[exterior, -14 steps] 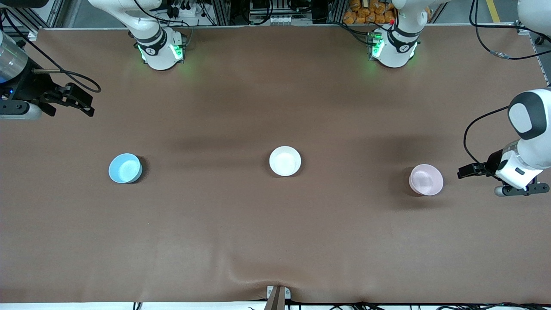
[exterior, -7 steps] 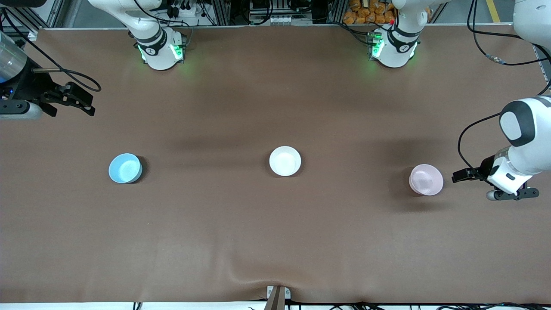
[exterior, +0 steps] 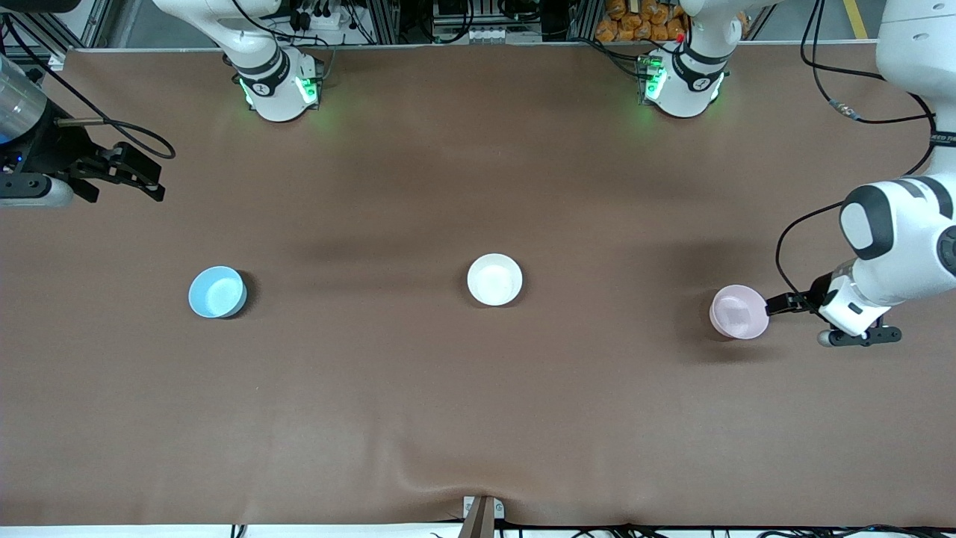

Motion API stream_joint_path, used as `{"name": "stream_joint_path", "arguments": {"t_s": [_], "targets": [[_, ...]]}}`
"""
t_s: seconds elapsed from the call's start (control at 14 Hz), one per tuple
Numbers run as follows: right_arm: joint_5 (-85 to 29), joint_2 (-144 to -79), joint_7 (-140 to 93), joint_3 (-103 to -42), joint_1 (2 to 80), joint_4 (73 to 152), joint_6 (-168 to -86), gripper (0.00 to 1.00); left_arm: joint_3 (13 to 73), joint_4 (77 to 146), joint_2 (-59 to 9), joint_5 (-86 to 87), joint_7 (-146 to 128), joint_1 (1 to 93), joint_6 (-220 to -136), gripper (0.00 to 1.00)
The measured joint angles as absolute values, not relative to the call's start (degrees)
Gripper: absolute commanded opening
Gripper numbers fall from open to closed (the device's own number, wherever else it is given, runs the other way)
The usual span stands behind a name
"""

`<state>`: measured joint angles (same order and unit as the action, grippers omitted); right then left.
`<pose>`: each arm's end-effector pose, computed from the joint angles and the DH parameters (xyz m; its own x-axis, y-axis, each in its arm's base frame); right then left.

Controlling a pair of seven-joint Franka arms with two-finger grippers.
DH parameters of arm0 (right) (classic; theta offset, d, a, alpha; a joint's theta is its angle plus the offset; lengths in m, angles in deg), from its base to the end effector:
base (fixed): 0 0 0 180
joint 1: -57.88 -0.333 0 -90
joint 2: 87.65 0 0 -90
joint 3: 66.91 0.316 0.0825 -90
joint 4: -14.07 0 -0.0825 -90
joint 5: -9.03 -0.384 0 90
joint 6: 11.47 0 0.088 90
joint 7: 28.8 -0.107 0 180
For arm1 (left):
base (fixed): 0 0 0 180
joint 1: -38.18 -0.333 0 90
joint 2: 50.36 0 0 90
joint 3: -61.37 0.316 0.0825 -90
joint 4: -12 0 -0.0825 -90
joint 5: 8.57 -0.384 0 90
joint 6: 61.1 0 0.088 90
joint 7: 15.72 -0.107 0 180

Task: Stack pink and blue bowls on white bowl
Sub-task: 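Reach the left gripper down to the pink bowl rim, then grasp the pink bowl rim with the left gripper and lift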

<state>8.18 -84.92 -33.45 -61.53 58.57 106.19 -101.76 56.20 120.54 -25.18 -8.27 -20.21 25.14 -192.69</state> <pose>0.5381 0.0470 0.6334 0.9999 0.0006 0.0146 0.0008 -0.9999 -0.0116 0.6214 0.0887 0.2689 0.9971 0.0696 -0.0323 0.0710 -0.9965 0.0448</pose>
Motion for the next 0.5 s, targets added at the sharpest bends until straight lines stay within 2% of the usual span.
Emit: {"name": "stream_joint_path", "arguments": {"t_s": [0.36,0.5], "targets": [[8.2,-84.9,-33.4,-61.5,58.6,106.2,-101.8,1.00,56.2,120.8,-21.4,-8.3,-20.5,25.1,-194.6,0.54],[8.2,-84.9,-33.4,-61.5,58.6,106.2,-101.8,1.00,56.2,120.8,-20.0,-8.3,-20.5,25.1,-195.2,0.30]]}}
